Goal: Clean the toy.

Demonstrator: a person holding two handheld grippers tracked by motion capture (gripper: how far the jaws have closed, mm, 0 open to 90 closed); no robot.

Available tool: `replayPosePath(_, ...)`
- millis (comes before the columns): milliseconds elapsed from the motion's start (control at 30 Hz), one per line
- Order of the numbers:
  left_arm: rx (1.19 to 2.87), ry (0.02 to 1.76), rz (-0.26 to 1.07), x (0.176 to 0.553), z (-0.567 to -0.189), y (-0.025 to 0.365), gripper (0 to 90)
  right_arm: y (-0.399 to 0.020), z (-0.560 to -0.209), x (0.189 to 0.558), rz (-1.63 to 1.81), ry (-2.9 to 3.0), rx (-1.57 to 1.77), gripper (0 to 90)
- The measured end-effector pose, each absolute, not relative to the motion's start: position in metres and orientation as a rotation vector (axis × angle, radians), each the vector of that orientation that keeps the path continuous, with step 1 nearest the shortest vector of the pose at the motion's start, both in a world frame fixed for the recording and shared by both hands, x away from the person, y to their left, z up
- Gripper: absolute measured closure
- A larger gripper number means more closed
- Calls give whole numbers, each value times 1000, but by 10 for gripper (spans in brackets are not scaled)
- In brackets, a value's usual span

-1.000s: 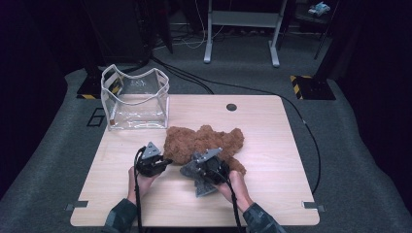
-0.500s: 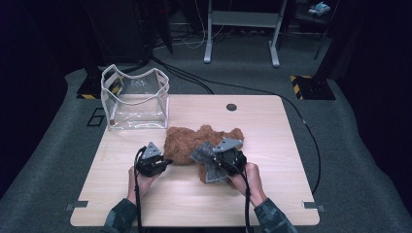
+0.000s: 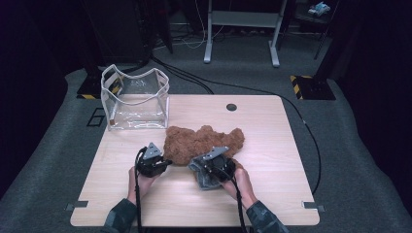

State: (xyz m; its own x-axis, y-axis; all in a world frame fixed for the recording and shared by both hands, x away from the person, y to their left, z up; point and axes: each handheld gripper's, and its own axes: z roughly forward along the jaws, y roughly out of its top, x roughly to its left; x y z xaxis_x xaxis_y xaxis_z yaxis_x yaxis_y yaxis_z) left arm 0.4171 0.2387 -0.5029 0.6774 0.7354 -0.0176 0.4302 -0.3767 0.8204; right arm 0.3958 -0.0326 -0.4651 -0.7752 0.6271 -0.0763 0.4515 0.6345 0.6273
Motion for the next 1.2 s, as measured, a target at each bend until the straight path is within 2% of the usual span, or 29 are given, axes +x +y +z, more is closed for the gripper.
replayPosePath(233,2017,902,447,418,-503,241,757,-34,-486,386,745,2669,851,811)
replayPosePath(533,2022,897,447,419,-504,241,756,-42,-451,388,862,2508,794,798)
replayPosePath(667,2030,897,463,419,-503,242,757,-38,-454,399,795,2502,846,803)
replayPosePath(900,2021,907,460,421,-506,244,757,-65,-472,394,762,2531,1007,808)
replayPosePath(1200,2029,908,458,422,-506,244,757,-120,-469,379,762,2478,1154,810)
